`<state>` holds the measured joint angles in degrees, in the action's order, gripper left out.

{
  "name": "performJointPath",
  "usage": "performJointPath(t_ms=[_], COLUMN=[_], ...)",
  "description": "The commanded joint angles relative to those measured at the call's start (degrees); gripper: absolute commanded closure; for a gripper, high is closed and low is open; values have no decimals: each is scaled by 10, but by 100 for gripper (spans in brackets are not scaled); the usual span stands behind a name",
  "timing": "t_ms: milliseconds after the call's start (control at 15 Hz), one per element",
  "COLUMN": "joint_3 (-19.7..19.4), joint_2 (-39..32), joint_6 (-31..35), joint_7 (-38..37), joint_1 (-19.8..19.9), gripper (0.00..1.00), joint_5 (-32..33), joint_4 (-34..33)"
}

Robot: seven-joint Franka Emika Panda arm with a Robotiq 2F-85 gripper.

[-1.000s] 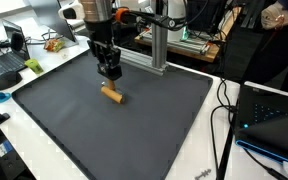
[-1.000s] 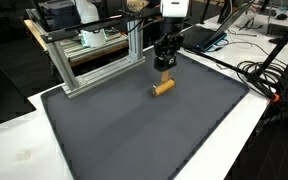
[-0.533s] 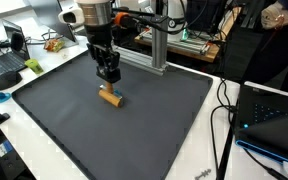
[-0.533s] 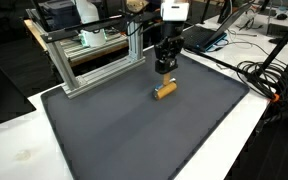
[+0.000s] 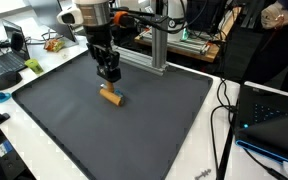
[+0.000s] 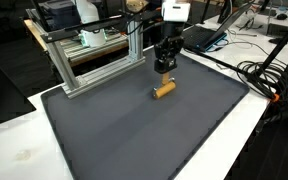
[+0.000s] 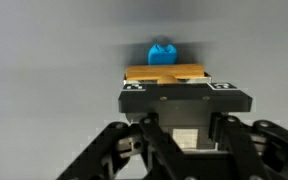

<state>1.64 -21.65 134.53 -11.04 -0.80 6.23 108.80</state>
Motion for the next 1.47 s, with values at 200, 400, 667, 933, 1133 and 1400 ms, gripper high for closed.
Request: performJointPath(t_ms=[200,400,667,933,1133,1400], joint_3=[-6,-4,-3,-4,-3,-3], joint_2=[-13,-15,-18,-19,-20,-21], joint_6=[-67,-71,-80,-86,-89,-102], joint_7=[12,16,21,23,27,33], joint_1=[-6,-4,-3,-2,-1,0], gripper=[78,78,78,78,78,78], joint_5=[-23,-28,-33,-36,-39,-45], joint_4=[-8,-12,-15,-17,-18,-22])
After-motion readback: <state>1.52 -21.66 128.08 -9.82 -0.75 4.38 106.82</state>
